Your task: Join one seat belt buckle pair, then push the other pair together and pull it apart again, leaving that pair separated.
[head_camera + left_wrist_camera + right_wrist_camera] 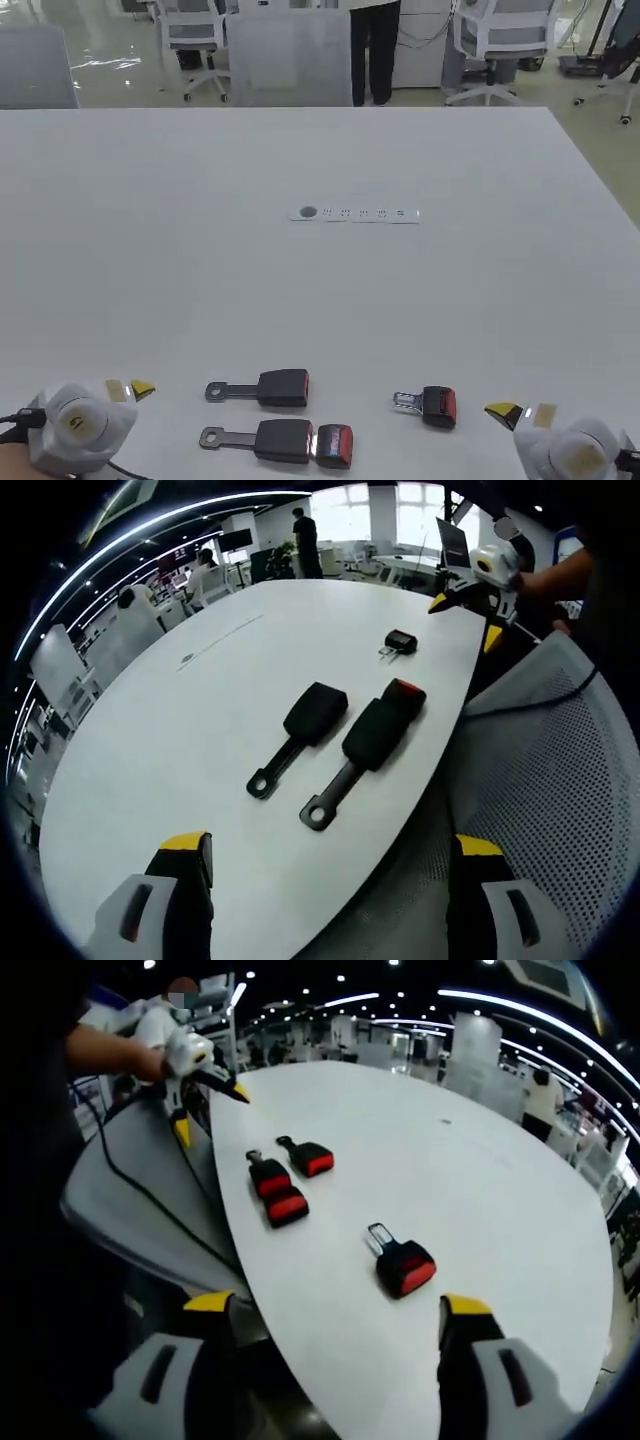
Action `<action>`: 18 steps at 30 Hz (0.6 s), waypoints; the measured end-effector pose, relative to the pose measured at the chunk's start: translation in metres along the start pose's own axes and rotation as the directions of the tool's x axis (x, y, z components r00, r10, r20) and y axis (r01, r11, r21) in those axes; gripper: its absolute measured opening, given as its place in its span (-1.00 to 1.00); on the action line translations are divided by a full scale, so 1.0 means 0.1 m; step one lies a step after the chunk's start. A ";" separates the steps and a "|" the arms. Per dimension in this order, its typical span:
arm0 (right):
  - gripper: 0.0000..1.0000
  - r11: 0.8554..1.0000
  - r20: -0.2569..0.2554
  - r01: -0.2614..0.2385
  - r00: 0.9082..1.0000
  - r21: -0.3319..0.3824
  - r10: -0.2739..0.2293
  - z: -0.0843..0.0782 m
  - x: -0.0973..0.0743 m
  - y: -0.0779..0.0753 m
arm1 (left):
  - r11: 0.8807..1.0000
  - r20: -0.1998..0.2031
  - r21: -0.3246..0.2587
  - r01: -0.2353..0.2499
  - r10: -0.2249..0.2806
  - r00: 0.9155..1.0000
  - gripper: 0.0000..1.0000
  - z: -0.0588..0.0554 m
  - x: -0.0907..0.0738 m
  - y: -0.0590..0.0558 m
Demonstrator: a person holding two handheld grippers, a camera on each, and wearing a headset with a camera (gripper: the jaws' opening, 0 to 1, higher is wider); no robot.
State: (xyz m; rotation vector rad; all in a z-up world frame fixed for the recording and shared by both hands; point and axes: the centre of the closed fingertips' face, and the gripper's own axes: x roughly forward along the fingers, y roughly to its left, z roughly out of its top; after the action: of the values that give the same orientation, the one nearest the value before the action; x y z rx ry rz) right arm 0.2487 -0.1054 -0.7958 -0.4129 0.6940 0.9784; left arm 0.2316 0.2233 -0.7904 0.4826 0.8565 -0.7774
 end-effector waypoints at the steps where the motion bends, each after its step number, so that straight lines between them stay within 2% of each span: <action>1: 0.69 1.000 0.002 0.000 1.000 0.000 0.000 0.00 0.00 0.00 | 1.000 0.001 -0.001 -0.002 0.002 1.000 0.99 0.00 0.00 0.00; 11: 0.75 1.000 0.011 -0.005 1.000 0.005 0.005 -0.04 -0.02 0.01 | 1.000 0.012 -0.012 -0.020 0.020 1.000 0.99 -0.09 -0.05 0.01; 14: 0.77 1.000 0.016 -0.001 1.000 0.009 0.001 -0.04 -0.03 0.00 | 1.000 0.004 -0.017 -0.020 0.020 1.000 0.99 -0.12 -0.05 0.00; 18: 0.78 1.000 0.015 -0.001 1.000 0.008 0.001 -0.05 -0.04 -0.01 | 1.000 0.011 -0.005 -0.017 0.017 1.000 0.99 -0.09 -0.05 -0.01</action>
State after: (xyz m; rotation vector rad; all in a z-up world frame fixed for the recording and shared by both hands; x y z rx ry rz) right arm 0.2461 -0.1113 -0.7966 -0.3984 0.6844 0.9785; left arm 0.2243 0.2306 -0.7914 0.4799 0.8427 -0.7614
